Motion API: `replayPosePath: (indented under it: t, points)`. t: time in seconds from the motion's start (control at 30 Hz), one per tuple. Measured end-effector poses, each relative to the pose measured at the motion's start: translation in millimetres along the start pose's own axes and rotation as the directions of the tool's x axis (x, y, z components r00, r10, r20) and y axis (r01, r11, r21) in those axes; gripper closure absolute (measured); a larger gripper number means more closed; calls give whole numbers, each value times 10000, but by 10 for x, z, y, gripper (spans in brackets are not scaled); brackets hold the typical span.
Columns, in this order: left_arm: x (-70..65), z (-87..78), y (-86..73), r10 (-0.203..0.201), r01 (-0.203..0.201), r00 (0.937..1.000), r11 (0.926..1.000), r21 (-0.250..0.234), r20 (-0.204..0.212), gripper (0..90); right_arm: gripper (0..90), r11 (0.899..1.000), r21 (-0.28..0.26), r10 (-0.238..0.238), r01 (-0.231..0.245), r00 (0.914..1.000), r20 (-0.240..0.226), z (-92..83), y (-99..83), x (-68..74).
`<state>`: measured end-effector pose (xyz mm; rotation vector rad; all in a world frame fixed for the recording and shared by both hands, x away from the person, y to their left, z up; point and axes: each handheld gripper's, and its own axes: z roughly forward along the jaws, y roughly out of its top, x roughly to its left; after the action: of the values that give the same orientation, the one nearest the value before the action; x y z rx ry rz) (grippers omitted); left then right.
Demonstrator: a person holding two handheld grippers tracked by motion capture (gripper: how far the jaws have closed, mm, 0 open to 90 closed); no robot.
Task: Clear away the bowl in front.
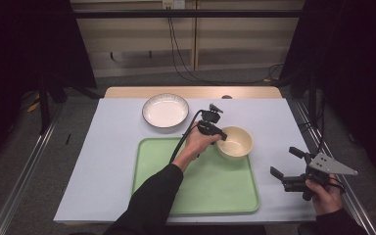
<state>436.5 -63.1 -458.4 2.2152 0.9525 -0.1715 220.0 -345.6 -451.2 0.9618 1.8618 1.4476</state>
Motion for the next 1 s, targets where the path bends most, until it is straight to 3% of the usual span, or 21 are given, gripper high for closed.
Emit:
replayPosePath:
  t: [0.03, 0.07, 0.13, 0.27, 0.4, 0.47, 0.57, 0.6, 0.67, 0.77, 0.83, 0.87, 1.0]
  points:
    - [18, -17, 2, 356, -356, 9994, 9991, 217, -7, 778, 0, 10000, 9, 2, -2, 10000, -7, 1, -1, 0]
    - [14, -19, 1, 286, -287, 9996, 9995, 152, 18, 776, 0, 10000, 27, 35, -35, 10000, 2, 1, -3, 1]
    - [3, -18, -6, 605, -604, 9981, 9982, 45, -103, 773, 0, 10000, 26, 50, -50, 10000, -16, -3, -1, -1]
    - [11, -46, -21, 922, -923, 9957, 9955, -226, -55, 686, 0, 10000, 47, 66, -66, 9999, 93, 0, -4, -3]
    - [40, -52, -39, 884, -892, 9960, 9942, -596, -159, 614, 0, 10000, -7, 37, -37, 10000, -4, 2, 1, 2]
    - [32, -54, -43, 1119, -1136, 9932, 9917, -594, -315, 548, 0, 10000, 14, 3, -3, 10000, 34, 5, -2, -1]
    - [8, -55, -48, 1151, -1178, 9927, 9892, -873, -353, 460, 0, 10000, 15, -5, 5, 10000, 26, 7, -3, -1]
    - [3, -57, -43, 1211, -1257, 9911, 9878, -915, -547, 432, 0, 10000, 3, 23, -23, 10000, 18, 6, -2, 0]
    - [-3, -72, -37, 1329, -1404, 9882, 9846, -1044, -756, 314, 0, 10000, 19, 67, -67, 10000, -25, 2, -1, -1]
    - [-4, -98, -36, 1149, -1242, 9904, 9839, -1286, -773, 186, 0, 10000, -42, 77, -77, 10000, 5, 3, 0, 2]
    - [9, -121, -47, 951, -1021, 9938, 9853, -1366, -569, 143, 0, 10000, 28, 80, -80, 10000, -5, -4, 1, 1]
    - [25, -140, -53, 1031, -1103, 9928, 9855, -1288, -611, 135, 0, 10000, -2, 78, -78, 10000, -13, 0, 0, 1]
    - [77, -213, -106, 989, -1050, 9941, 9800, -1692, -438, 59, 0, 10000, -8, 37, -37, 10000, -12, 2, 0, 1]
